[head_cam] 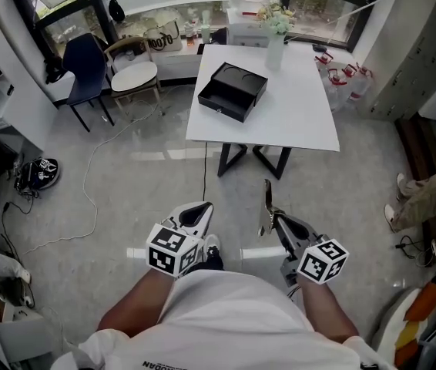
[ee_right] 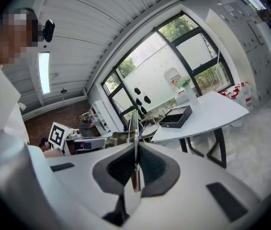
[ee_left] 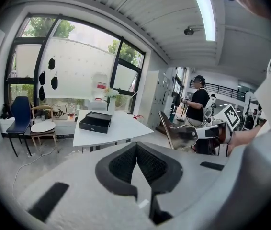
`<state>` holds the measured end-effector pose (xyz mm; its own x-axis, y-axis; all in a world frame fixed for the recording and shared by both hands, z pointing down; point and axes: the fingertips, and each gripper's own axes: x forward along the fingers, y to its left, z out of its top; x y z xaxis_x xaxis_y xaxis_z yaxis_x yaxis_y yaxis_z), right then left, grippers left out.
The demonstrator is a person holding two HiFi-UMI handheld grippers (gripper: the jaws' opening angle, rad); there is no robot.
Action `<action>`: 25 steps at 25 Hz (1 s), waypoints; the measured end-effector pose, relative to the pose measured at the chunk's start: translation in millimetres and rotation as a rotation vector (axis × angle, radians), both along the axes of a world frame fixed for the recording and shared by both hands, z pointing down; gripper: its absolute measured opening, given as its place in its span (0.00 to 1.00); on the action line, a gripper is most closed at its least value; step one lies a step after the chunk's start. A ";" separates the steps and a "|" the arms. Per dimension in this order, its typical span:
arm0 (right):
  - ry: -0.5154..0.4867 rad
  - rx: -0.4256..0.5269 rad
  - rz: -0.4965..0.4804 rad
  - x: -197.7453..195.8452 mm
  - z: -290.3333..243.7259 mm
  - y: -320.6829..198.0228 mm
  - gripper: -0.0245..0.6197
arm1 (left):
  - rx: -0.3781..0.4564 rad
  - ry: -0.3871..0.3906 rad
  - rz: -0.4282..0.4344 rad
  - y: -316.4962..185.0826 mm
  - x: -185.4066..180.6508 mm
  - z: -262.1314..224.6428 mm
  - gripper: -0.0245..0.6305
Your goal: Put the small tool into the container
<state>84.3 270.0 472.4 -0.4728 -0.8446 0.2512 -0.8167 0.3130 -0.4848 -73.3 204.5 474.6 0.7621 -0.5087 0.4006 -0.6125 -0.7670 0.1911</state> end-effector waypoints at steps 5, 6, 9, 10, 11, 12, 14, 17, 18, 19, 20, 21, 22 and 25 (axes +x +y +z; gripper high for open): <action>0.010 -0.003 0.017 -0.3 -6.4 -43.5 0.05 | 0.016 0.010 0.034 -47.5 4.3 -12.2 0.05; 0.012 -0.003 0.022 -0.8 -7.3 -53.6 0.05 | 0.018 0.011 0.039 -58.0 4.0 -13.5 0.05; 0.013 -0.005 0.034 -5.3 -8.3 -82.0 0.05 | 0.016 0.012 0.050 -87.8 -0.5 -13.7 0.05; 0.013 -0.005 0.038 -6.9 -8.5 -90.5 0.05 | 0.016 0.013 0.053 -97.3 -1.8 -13.4 0.05; 0.015 -0.006 0.041 -8.0 -8.6 -98.7 0.05 | 0.017 0.015 0.055 -106.6 -2.4 -13.3 0.05; 0.017 -0.008 0.044 -8.6 -8.1 -106.3 0.05 | 0.018 0.018 0.058 -115.4 -2.5 -13.4 0.05; 0.020 -0.013 0.050 -9.2 -5.2 -119.7 0.05 | 0.020 0.022 0.065 -130.5 -2.4 -13.3 0.05; 0.018 -0.023 0.062 -10.2 -1.4 -138.0 0.05 | 0.018 0.024 0.075 -150.4 -3.2 -11.2 0.05; 0.017 -0.027 0.064 -10.9 -0.3 -143.4 0.05 | 0.014 0.024 0.076 -156.4 -3.8 -10.0 0.05; 0.017 -0.030 0.064 -12.2 0.7 -148.4 0.05 | 0.011 0.024 0.077 -161.8 -4.7 -8.9 0.05; 0.018 -0.032 0.064 -13.9 1.4 -153.2 0.05 | 0.008 0.025 0.077 -167.0 -5.9 -8.1 0.05; 0.019 -0.034 0.063 -15.9 2.0 -158.3 0.05 | 0.007 0.026 0.077 -172.1 -7.3 -7.6 0.05; 0.019 -0.036 0.062 -17.8 2.4 -163.6 0.05 | 0.005 0.027 0.078 -177.1 -8.8 -7.2 0.05; 0.016 -0.034 0.062 -21.5 2.7 -179.4 0.05 | -0.003 0.024 0.077 -189.9 -12.5 -2.9 0.05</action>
